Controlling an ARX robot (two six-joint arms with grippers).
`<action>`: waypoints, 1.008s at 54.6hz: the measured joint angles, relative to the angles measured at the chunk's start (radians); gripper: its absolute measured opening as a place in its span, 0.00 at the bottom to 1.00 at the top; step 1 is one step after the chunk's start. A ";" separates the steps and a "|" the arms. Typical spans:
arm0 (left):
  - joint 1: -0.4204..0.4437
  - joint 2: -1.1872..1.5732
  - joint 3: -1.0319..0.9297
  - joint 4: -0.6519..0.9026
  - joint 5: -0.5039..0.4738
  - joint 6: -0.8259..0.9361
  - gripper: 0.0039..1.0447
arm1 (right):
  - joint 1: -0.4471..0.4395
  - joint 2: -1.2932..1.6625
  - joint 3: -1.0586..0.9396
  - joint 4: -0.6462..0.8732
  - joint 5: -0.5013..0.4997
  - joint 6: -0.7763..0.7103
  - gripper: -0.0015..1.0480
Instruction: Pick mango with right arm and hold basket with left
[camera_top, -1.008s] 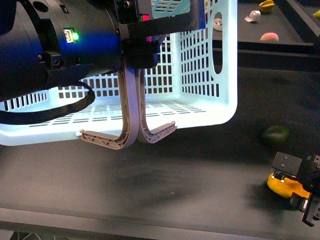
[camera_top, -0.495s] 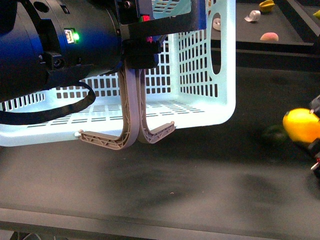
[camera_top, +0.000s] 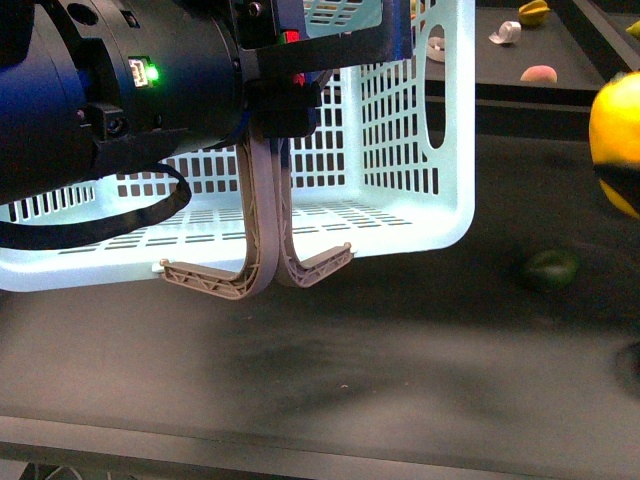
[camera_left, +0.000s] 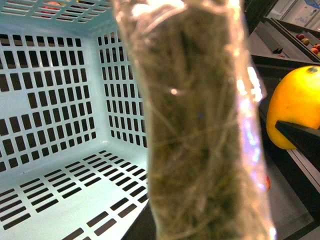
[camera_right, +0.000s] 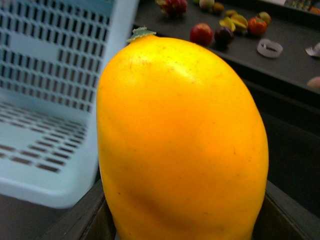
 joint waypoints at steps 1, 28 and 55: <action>0.000 0.000 0.000 0.000 0.000 0.000 0.04 | 0.010 -0.007 -0.002 0.003 0.004 0.018 0.58; 0.000 0.000 0.000 0.000 0.000 0.000 0.04 | 0.291 0.057 0.119 0.067 0.198 0.317 0.58; 0.000 0.000 0.000 0.000 -0.001 0.000 0.04 | 0.373 0.248 0.311 0.053 0.296 0.427 0.58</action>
